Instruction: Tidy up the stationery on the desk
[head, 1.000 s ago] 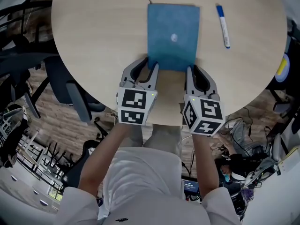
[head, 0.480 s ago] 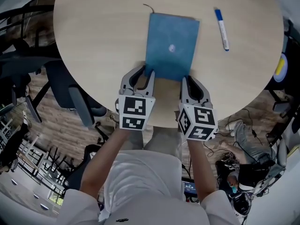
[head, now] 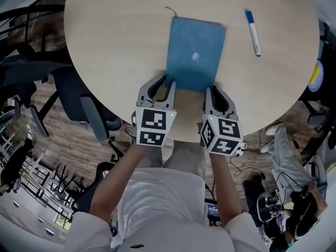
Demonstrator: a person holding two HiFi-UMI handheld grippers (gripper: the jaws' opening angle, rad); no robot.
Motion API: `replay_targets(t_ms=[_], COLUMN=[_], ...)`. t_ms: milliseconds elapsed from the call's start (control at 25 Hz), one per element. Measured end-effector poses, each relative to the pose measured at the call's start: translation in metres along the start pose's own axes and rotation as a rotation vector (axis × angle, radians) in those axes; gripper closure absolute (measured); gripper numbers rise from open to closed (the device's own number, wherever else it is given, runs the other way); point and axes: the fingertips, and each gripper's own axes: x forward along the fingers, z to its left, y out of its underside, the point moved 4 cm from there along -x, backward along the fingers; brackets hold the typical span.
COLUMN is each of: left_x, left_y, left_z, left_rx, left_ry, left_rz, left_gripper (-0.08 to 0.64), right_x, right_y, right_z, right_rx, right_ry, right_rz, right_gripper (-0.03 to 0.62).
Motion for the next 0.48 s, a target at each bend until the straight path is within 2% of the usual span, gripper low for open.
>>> replay_targets(t_ms=[240,480], left_x=[0.001,-0.010], left_y=[0.002,-0.002], left_z=[-0.002,0.000], left_rx=[-0.043,-0.018], left_ry=[-0.020,-0.056], left_rz=[-0.010,-0.047], left_gripper=[0.459,0.459], right_x=[0.002,0.000], right_y=[-0.002,-0.003], right_z=[-0.003,0.000], right_rx=[-0.010,-0.006], right_ry=[-0.020,-0.033], right_rz=[0.008,-0.009], right_gripper=[0.531,0.529])
